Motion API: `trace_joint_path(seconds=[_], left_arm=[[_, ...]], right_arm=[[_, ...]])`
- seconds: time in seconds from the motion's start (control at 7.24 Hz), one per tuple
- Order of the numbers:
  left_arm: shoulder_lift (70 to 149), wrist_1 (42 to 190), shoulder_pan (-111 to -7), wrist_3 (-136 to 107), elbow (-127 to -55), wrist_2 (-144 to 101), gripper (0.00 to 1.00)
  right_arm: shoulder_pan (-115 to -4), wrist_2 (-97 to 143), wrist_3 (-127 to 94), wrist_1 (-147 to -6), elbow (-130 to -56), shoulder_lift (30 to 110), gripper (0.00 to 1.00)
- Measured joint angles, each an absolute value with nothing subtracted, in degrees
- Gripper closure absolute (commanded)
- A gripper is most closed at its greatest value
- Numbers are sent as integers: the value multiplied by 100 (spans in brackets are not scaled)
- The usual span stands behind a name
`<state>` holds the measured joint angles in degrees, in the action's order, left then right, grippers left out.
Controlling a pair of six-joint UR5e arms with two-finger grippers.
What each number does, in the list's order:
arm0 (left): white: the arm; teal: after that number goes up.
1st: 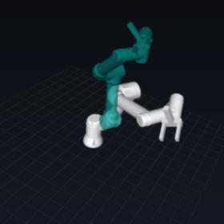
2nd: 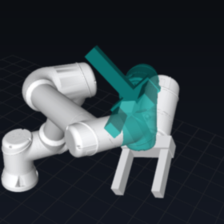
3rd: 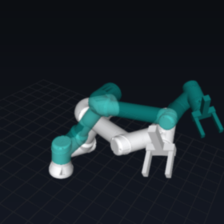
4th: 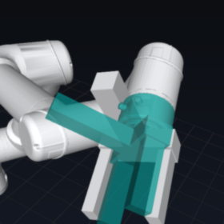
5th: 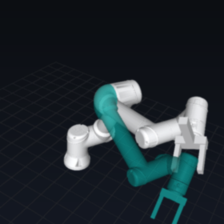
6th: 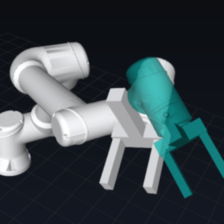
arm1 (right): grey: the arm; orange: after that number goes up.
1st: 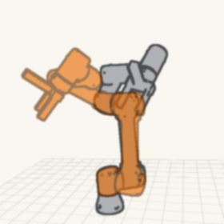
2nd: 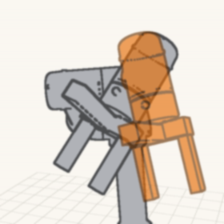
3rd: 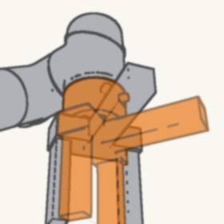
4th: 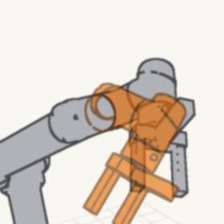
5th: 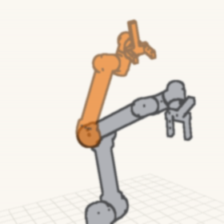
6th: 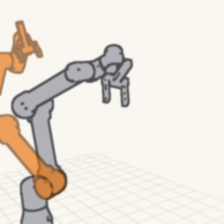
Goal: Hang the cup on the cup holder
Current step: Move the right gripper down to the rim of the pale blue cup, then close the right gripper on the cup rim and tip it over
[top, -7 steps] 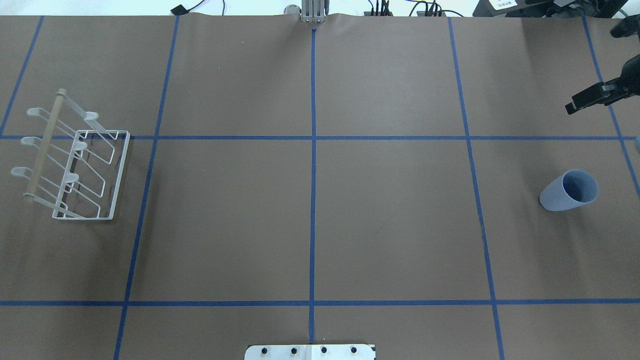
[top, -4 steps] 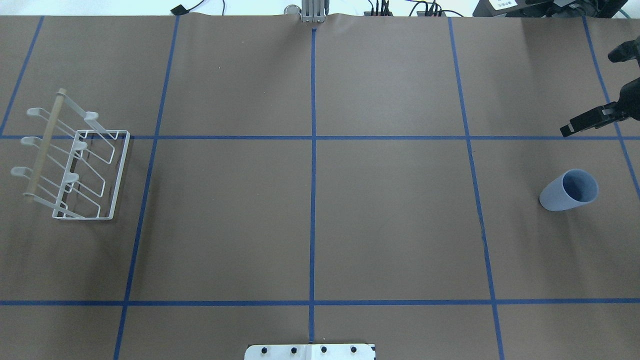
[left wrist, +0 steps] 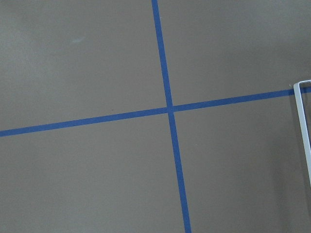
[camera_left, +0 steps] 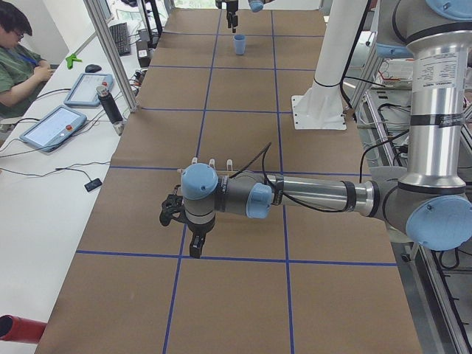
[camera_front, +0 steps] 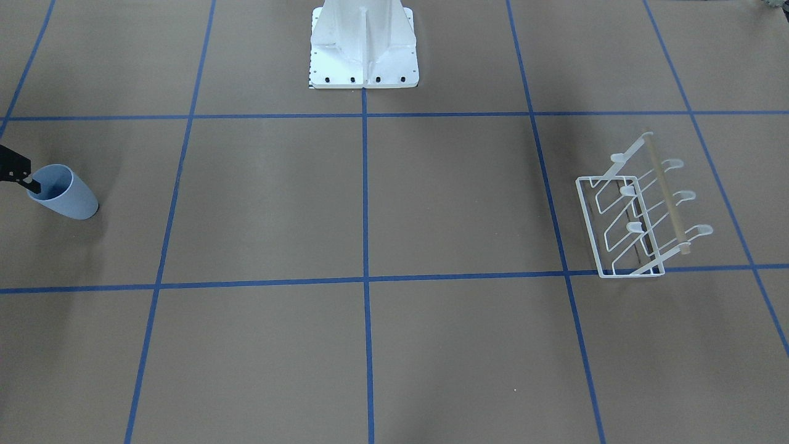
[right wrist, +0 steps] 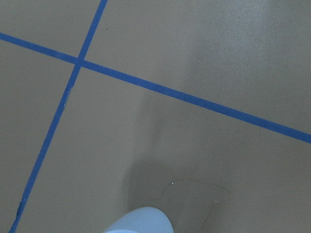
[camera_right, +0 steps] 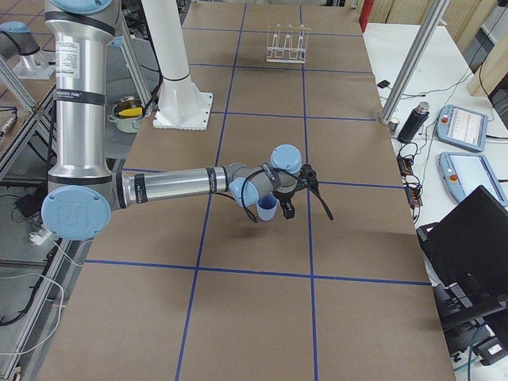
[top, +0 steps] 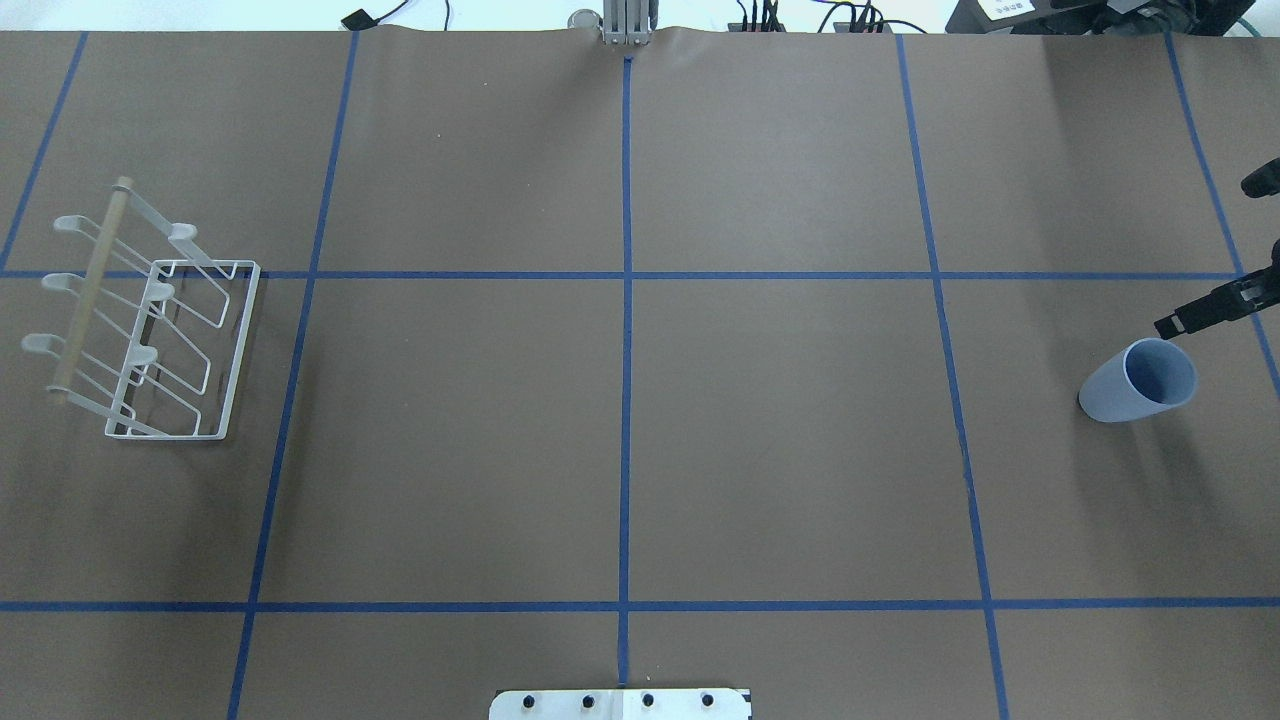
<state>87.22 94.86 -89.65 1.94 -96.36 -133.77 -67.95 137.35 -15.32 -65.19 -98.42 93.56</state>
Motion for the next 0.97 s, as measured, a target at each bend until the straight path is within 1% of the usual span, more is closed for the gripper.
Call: trace_joint_path(seconds=[0.69, 0.83, 0.97], left_arm=[[8693, 9492, -8957, 199, -9618, -13377, 1], [8693, 9492, -8956, 199, -9617, -13377, 1], [8692, 9492, -8956, 198, -9613, -13377, 1]], right_arm=[[-6481, 13689, -1494, -6546, -9602, 9394, 0], [-6444, 13671, -1489, -6547, -9557, 9396, 5], [-6412, 13654, -1488, -6548, -9523, 9396, 60]])
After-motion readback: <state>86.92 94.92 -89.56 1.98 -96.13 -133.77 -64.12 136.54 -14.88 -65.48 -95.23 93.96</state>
